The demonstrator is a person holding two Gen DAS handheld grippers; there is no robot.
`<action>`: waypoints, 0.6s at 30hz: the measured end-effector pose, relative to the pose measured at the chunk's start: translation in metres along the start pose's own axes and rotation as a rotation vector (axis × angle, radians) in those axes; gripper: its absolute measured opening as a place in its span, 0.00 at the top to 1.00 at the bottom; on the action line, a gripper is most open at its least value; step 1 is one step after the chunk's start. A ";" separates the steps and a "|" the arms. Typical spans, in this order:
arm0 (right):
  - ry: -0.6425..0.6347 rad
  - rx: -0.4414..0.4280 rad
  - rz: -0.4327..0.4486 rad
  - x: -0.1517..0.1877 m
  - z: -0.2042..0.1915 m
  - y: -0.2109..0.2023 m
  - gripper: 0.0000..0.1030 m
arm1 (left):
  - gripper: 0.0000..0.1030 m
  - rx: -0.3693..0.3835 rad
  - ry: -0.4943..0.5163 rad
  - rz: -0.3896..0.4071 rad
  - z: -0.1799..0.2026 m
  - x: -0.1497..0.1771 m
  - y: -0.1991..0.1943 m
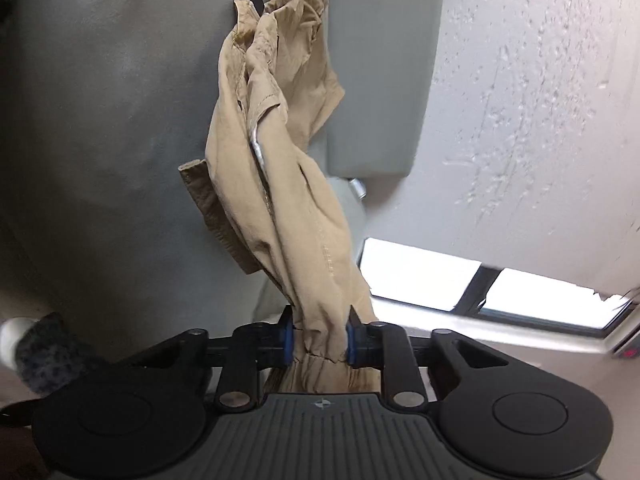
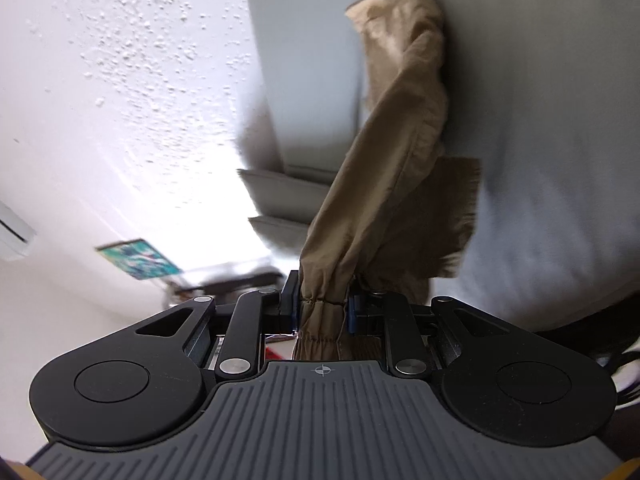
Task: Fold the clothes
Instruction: 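Grasp the elastic cuff with both grippers and lift the pants up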
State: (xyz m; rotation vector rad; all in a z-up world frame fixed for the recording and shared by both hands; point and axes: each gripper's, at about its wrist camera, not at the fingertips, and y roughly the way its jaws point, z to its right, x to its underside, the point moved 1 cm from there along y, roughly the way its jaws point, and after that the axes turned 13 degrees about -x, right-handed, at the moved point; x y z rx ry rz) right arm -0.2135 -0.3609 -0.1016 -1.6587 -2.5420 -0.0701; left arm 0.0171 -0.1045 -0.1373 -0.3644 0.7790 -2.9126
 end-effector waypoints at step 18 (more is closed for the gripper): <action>-0.065 0.352 -0.123 0.016 -0.030 0.005 0.67 | 0.82 -0.376 0.086 -0.034 0.043 0.007 -0.031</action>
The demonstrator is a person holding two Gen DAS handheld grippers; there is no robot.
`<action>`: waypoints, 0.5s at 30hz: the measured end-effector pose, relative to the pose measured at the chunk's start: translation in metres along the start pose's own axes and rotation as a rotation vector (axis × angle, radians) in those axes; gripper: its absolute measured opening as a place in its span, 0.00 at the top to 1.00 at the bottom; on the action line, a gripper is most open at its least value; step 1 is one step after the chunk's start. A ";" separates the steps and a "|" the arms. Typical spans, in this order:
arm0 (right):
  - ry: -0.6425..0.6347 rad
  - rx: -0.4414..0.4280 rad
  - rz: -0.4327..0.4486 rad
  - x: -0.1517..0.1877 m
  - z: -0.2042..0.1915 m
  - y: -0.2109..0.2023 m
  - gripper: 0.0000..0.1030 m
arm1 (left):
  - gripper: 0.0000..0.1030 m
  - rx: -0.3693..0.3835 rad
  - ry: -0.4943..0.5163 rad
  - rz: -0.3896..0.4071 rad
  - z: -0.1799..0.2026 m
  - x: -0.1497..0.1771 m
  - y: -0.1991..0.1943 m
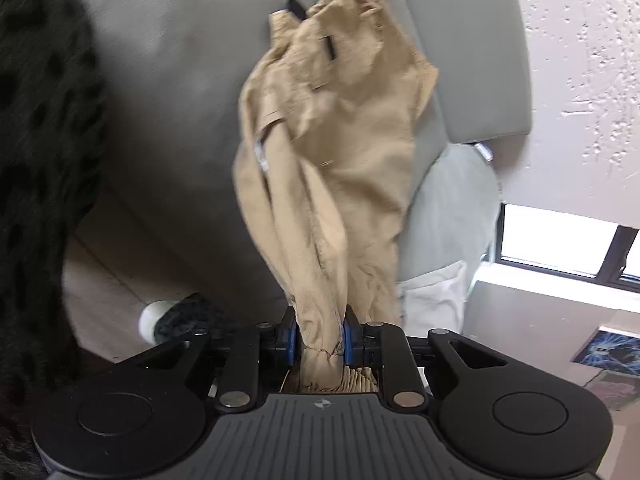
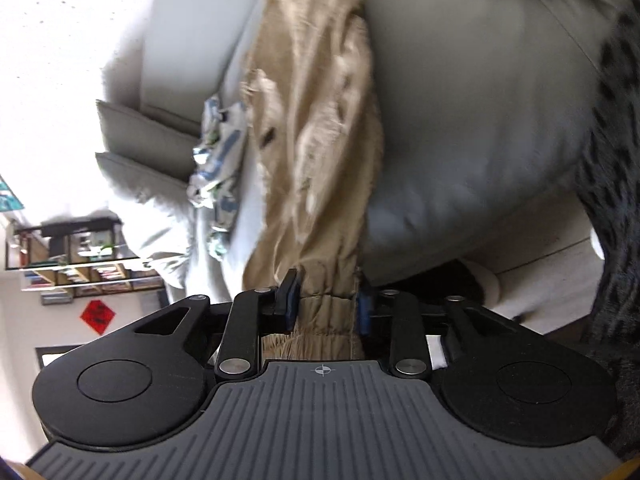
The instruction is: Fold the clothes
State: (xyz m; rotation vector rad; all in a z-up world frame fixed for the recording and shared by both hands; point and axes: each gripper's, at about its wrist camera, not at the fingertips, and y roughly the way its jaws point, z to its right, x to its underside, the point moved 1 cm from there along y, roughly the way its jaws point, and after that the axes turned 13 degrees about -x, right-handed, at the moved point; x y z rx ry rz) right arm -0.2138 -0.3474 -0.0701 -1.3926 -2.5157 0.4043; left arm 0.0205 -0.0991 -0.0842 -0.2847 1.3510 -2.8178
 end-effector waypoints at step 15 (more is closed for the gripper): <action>-0.186 0.034 0.230 -0.061 -0.051 0.016 0.34 | 0.19 -0.154 0.289 0.214 0.106 -0.086 -0.012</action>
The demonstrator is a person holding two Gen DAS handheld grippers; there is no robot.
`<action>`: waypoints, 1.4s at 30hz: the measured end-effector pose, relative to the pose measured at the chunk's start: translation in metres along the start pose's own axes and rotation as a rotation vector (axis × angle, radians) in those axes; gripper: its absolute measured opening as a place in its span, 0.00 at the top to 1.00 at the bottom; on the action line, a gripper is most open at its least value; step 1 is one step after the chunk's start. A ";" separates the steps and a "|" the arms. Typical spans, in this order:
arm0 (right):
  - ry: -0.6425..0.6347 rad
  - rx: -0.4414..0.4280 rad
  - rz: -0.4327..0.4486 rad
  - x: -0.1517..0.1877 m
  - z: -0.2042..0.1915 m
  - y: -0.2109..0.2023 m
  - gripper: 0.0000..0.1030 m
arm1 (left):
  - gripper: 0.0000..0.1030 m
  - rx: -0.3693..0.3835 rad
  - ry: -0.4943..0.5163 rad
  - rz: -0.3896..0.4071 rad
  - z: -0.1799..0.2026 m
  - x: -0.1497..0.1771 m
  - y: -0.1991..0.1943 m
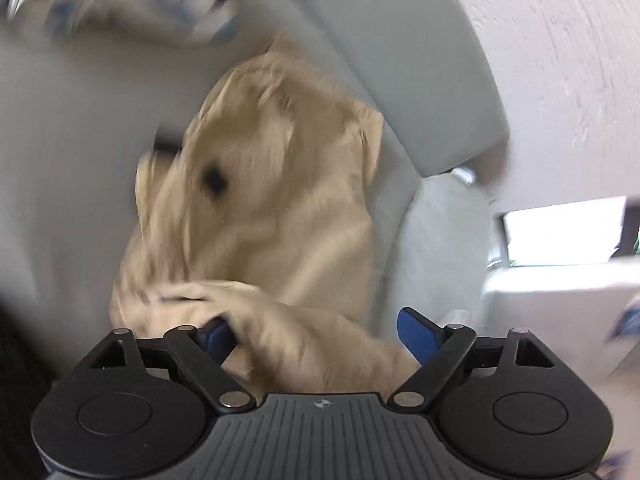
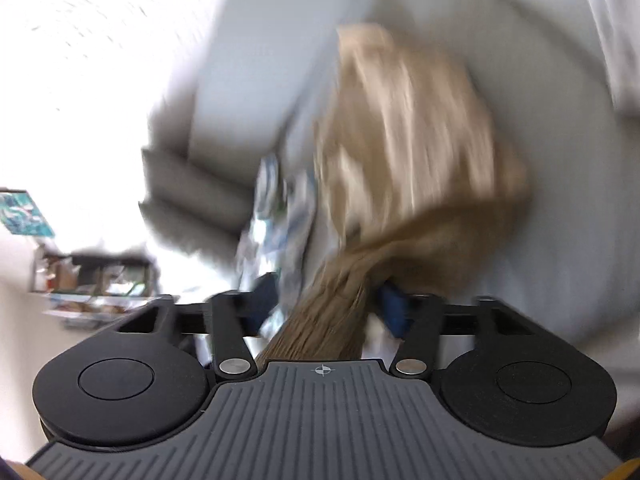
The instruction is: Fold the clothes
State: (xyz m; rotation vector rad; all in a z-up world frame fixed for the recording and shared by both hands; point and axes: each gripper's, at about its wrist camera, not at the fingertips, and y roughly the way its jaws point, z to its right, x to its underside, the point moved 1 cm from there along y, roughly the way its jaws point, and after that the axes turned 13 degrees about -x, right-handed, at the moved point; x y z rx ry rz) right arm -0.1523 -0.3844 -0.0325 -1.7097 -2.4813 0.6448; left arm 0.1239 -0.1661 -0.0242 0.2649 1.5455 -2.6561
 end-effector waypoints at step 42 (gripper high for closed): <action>-0.244 0.170 -0.050 0.009 0.059 -0.017 0.96 | 0.69 -0.191 0.431 0.090 -0.052 0.095 0.025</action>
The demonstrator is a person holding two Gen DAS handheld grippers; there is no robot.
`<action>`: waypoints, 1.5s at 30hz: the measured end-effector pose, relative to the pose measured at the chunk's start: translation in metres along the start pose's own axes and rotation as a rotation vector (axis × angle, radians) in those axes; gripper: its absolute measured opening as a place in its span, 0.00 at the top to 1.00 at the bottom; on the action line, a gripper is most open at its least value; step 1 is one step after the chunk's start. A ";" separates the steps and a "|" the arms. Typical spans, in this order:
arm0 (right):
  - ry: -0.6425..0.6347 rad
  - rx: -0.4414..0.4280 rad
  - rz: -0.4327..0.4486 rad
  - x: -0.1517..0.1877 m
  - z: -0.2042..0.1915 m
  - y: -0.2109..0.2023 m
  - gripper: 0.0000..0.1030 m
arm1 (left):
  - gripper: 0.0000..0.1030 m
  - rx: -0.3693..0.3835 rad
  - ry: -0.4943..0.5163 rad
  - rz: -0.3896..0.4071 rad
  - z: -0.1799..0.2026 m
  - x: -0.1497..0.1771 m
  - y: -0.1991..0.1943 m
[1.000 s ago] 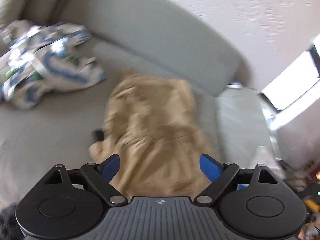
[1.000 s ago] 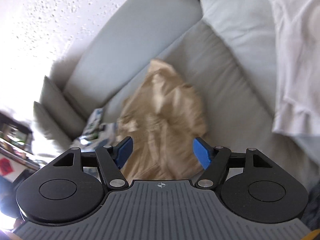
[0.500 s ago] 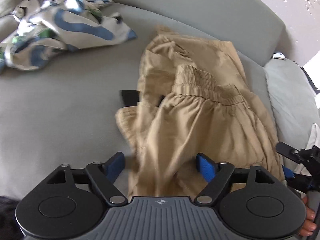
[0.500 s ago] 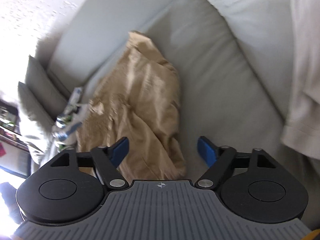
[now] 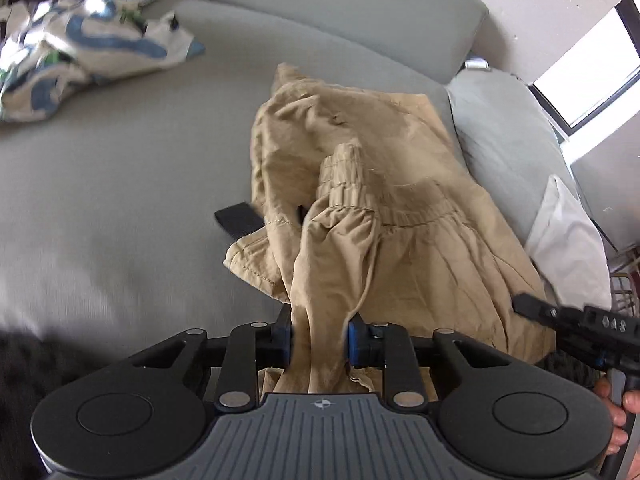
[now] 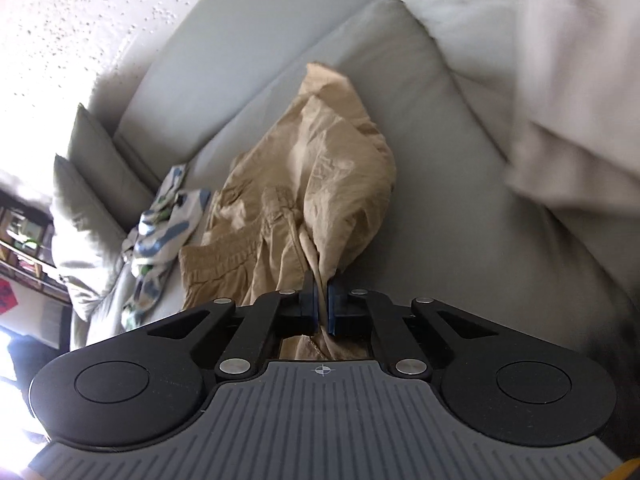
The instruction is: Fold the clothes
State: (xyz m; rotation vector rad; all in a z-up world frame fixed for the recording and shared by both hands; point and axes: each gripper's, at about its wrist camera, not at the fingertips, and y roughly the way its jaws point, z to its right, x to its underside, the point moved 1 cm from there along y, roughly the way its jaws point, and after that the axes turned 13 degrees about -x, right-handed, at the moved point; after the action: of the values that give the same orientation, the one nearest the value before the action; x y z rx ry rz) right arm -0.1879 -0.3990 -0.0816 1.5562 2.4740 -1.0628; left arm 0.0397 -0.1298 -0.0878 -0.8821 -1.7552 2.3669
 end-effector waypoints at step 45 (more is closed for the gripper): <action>-0.434 0.063 -0.074 -0.030 -0.049 0.101 0.81 | 0.66 -0.149 0.204 0.246 0.058 -0.018 0.020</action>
State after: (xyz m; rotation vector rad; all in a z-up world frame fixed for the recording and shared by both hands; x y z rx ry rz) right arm -0.0758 -0.3686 -0.0861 1.1033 2.2304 -1.3342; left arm 0.0325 -0.1936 -0.0875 -1.3810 -1.8520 2.2021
